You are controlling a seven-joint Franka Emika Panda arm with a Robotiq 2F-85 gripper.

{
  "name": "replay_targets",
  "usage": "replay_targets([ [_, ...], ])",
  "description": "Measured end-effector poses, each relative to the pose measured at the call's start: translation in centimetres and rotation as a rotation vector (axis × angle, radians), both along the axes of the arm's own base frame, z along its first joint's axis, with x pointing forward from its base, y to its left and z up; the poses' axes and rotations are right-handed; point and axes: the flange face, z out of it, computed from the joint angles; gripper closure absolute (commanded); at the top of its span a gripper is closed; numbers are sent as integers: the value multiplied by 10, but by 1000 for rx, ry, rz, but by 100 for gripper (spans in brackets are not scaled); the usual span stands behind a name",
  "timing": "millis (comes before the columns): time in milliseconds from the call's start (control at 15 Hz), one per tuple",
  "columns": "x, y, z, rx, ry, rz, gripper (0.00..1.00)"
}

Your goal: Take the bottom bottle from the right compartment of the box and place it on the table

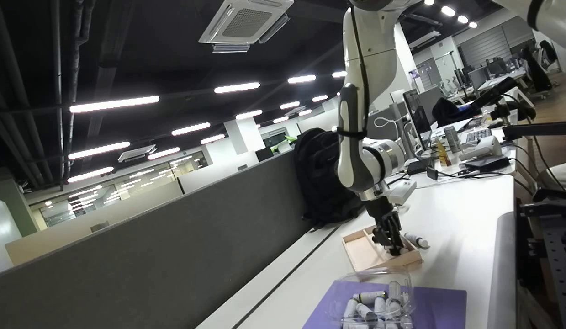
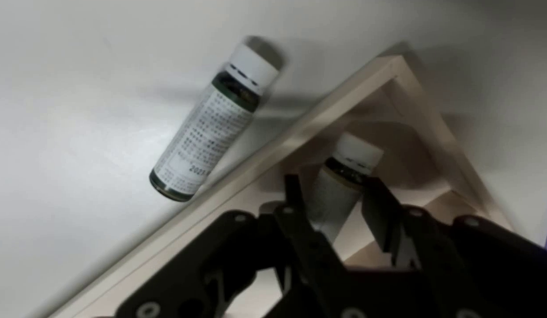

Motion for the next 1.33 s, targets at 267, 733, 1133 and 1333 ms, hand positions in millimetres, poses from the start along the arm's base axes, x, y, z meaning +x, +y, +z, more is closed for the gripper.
replay_targets([
  [267,3,2,6,4,-19,1,93],
  [733,-19,-13,73,24,-102,-107,93],
  [1133,-82,-61,91,54,-82,-312,93],
  [1333,-104,-79,74,67,-38,-387,93],
])
